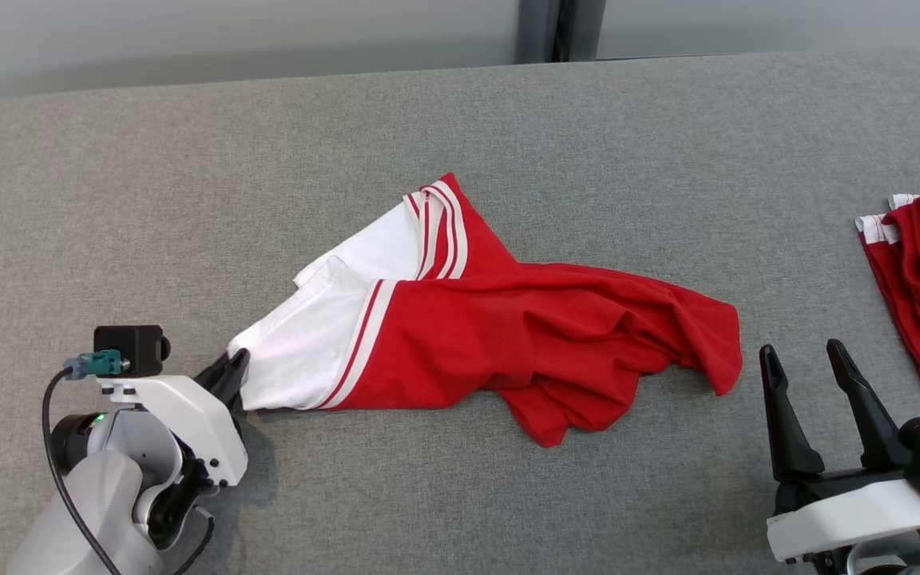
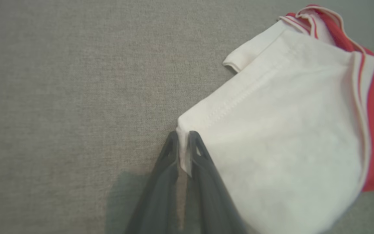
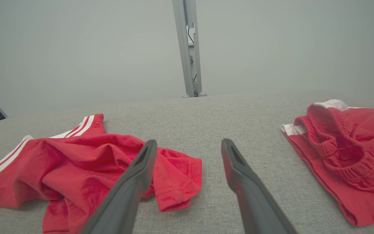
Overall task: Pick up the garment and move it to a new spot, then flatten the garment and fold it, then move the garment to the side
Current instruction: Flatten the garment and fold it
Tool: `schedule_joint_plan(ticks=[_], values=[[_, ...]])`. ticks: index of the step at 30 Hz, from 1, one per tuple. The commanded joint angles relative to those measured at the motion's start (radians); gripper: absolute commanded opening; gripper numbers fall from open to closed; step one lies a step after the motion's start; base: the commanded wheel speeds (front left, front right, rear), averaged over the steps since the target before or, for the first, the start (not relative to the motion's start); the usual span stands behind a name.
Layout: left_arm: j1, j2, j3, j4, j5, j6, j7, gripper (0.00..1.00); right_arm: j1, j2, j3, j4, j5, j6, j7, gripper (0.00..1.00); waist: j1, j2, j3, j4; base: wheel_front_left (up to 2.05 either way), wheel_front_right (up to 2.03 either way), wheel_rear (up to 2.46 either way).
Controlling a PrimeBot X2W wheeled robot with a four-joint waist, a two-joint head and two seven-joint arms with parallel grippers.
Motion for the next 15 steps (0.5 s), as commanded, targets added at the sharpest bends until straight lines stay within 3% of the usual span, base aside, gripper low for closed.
schedule_joint_plan(ticks=[1, 8, 11, 15], values=[[-0.009, -0.001, -0.009, 0.014, 0.002, -0.008, -0.004, 0.0, -0.013, -0.001, -0.001, 0.001, -0.007, 0.0, -0.008, 1.0, 0.0, 0.0, -0.001, 0.0, 0.0, 0.0, 0.0], [-0.026, 0.005, -0.015, 0.039, 0.013, -0.013, -0.042, 0.0, -0.014, -0.002, -0.037, -0.004, 0.006, 0.0, -0.01, 1.0, 0.0, 0.0, -0.005, -0.002, 0.0, 0.0, 0.0], [-0.03, 0.004, -0.018, 0.046, 0.014, -0.014, -0.049, 0.0, -0.006, -0.02, -0.066, 0.007, 0.029, 0.0, 0.036, 1.0, 0.0, 0.0, -0.008, -0.003, 0.0, 0.0, 0.0], [-0.036, 0.004, -0.022, 0.054, 0.016, -0.013, -0.053, 0.0, 0.008, -0.067, -0.032, 0.024, 0.061, 0.0, 0.139, 1.0, 0.0, 0.0, -0.008, -0.002, 0.0, 0.0, 0.0]])
